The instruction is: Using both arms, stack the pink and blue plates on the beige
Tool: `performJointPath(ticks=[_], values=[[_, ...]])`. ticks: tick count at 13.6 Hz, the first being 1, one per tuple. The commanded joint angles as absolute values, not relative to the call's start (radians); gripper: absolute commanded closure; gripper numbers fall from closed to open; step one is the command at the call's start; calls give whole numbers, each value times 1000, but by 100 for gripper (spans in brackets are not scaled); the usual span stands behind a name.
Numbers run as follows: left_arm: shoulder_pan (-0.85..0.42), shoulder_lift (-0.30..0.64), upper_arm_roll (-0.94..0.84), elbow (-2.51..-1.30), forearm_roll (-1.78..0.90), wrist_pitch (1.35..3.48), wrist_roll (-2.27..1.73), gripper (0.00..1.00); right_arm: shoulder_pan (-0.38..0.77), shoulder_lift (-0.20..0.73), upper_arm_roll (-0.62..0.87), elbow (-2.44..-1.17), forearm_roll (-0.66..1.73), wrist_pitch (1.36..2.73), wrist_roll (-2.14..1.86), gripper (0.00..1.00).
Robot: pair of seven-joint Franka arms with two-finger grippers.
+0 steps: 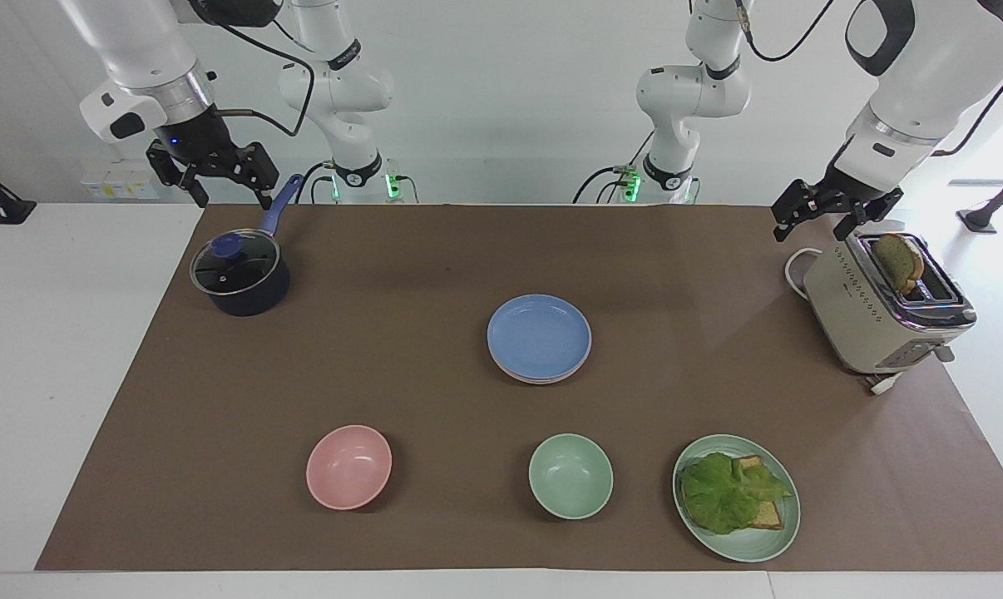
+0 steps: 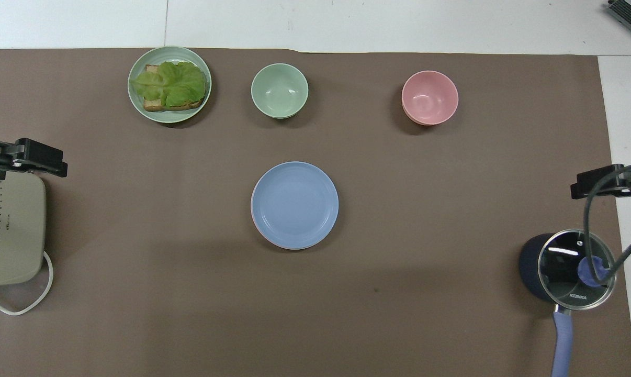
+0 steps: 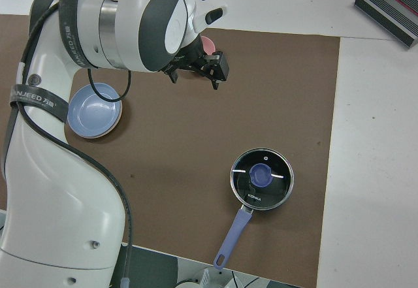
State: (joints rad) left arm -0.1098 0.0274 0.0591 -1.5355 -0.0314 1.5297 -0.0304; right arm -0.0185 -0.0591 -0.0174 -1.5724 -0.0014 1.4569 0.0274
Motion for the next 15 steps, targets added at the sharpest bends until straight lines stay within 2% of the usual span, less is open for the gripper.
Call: performJointPath(ticks=[1,9,15], values=[[-106,17,58,-1545,-14,1522,-18,0,-23,-49,-11,-1540,-28,1431,-6,0],[-106,17,58,-1545,-14,1522,-18,0,-26,-104,-12,-1635,-34,1486,-9,0],[-106,17,58,-1545,-14,1522,-18,0,-28,-94,-12,-1623,-34,1488,-9,0]])
